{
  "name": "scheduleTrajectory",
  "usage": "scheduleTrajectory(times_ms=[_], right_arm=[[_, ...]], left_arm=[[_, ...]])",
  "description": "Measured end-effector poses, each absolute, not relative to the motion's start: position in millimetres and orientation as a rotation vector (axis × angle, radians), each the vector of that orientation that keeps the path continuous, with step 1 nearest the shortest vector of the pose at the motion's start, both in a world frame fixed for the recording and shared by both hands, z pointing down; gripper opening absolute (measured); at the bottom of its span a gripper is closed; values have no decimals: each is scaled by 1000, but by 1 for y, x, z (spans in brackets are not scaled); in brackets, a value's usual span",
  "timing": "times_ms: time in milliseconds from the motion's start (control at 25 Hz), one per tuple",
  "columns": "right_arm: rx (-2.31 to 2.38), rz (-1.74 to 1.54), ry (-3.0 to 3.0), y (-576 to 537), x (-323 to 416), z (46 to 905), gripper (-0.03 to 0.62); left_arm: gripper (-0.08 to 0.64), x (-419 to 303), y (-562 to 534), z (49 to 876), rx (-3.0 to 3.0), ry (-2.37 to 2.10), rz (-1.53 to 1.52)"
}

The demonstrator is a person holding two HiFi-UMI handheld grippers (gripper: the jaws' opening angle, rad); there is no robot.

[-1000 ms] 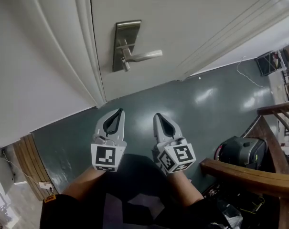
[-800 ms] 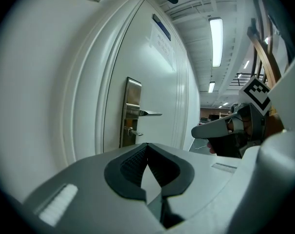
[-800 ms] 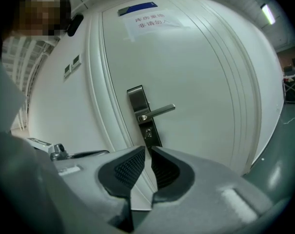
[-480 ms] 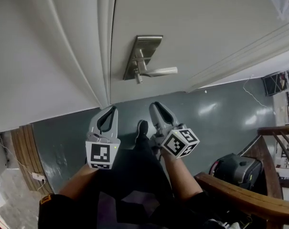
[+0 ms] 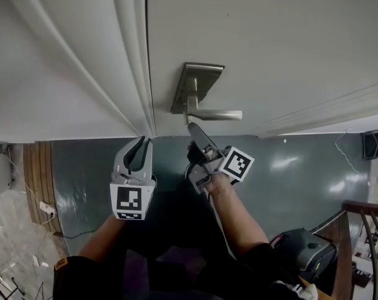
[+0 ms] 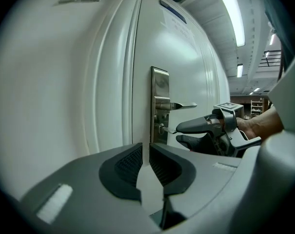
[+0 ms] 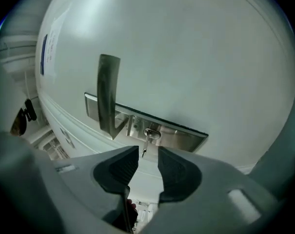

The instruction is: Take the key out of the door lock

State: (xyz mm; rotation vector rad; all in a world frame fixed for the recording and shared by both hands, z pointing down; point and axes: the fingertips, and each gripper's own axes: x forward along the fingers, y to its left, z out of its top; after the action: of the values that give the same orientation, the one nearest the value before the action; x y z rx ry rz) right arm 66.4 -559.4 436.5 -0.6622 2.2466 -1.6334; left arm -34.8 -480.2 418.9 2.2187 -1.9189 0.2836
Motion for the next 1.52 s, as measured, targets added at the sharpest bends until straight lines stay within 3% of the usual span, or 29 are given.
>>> scheduleTrajectory(times_ms=[440,600,1520], right_arm=[[-466,-1757,2131,-578,44,435,92],[-463,-1759,2105,-581,42,434,31],[-664,-1716,1908,-499,69,436,15]], left_arm=[[48,-46,-493,422,2126,-1995,285],[35,-50,-495,421,2120,-1997,270],[17,-59,-457,432,2256,-1751,224]])
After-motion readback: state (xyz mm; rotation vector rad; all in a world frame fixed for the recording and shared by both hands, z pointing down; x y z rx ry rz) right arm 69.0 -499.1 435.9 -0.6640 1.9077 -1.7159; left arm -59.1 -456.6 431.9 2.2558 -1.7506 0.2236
